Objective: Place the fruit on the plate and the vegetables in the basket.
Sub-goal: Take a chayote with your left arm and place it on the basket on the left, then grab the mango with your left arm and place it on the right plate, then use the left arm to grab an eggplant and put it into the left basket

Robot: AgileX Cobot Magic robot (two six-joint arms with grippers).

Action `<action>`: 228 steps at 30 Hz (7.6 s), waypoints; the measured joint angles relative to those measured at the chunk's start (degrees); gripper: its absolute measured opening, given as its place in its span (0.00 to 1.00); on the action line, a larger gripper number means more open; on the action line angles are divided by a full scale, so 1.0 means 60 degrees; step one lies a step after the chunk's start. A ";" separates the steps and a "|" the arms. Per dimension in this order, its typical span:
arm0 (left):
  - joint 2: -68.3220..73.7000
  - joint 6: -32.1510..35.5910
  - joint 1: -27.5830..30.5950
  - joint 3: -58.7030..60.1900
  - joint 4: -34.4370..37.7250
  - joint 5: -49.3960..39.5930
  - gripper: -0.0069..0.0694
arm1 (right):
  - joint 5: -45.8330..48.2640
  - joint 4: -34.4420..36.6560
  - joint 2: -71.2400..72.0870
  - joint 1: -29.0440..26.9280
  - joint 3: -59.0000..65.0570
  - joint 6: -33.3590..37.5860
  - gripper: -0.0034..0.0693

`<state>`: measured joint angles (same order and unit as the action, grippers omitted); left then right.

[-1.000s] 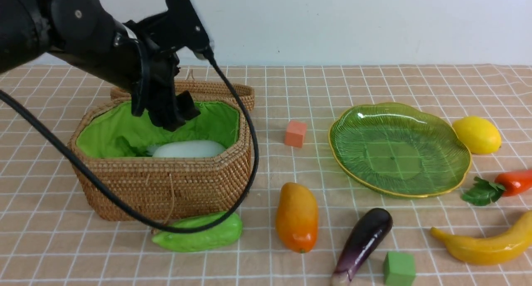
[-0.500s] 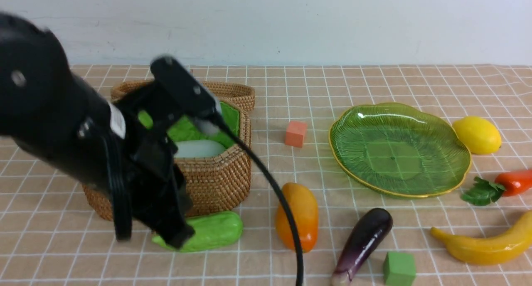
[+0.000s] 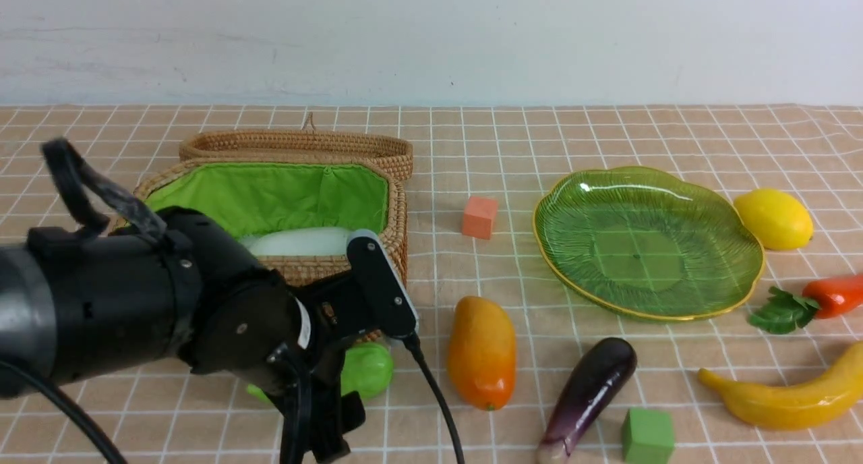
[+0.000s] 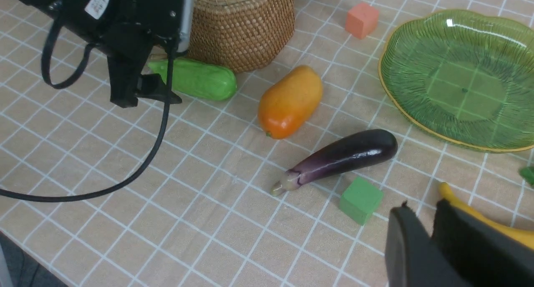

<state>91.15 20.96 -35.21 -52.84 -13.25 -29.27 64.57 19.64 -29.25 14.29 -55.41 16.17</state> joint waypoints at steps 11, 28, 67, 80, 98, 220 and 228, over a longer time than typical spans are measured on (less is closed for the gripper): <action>0.0762 0.0000 0.0000 0.0000 -0.1066 0.0630 0.83 | 0.0219 0.0000 0.0000 0.0000 0.0000 0.0000 0.20; 0.0303 0.0386 0.0000 -0.0048 0.0960 -0.0361 0.73 | 0.0254 0.0034 0.0000 0.0000 0.0000 0.0000 0.21; 0.0919 -0.5080 0.0000 -0.0026 -0.3066 0.0371 0.79 | 0.0450 0.0003 0.0000 0.0000 0.0000 0.0000 0.22; 0.1524 -0.4996 0.0000 -0.0026 -0.2830 0.0115 0.68 | 0.0461 0.0012 0.0000 0.0000 0.0000 0.0000 0.22; -0.3255 -0.1901 -0.0343 -0.1678 -0.1179 -0.2596 0.67 | -0.0836 0.0394 0.0000 0.0000 0.0000 0.0000 0.22; 0.3827 -0.5464 -0.2294 -0.9945 0.2341 -0.6907 0.07 | 0.1339 -0.2130 0.1329 0.0000 -0.0044 -0.2969 0.29; 0.4128 -0.5234 -0.2970 -0.8668 0.2452 -0.6336 0.16 | 0.1339 -0.2146 0.1329 0.0000 -0.0044 -0.2694 0.29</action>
<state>115.92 -10.44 -53.03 -104.85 1.46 -67.28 72.60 6.76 -21.28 14.29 -55.67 0.00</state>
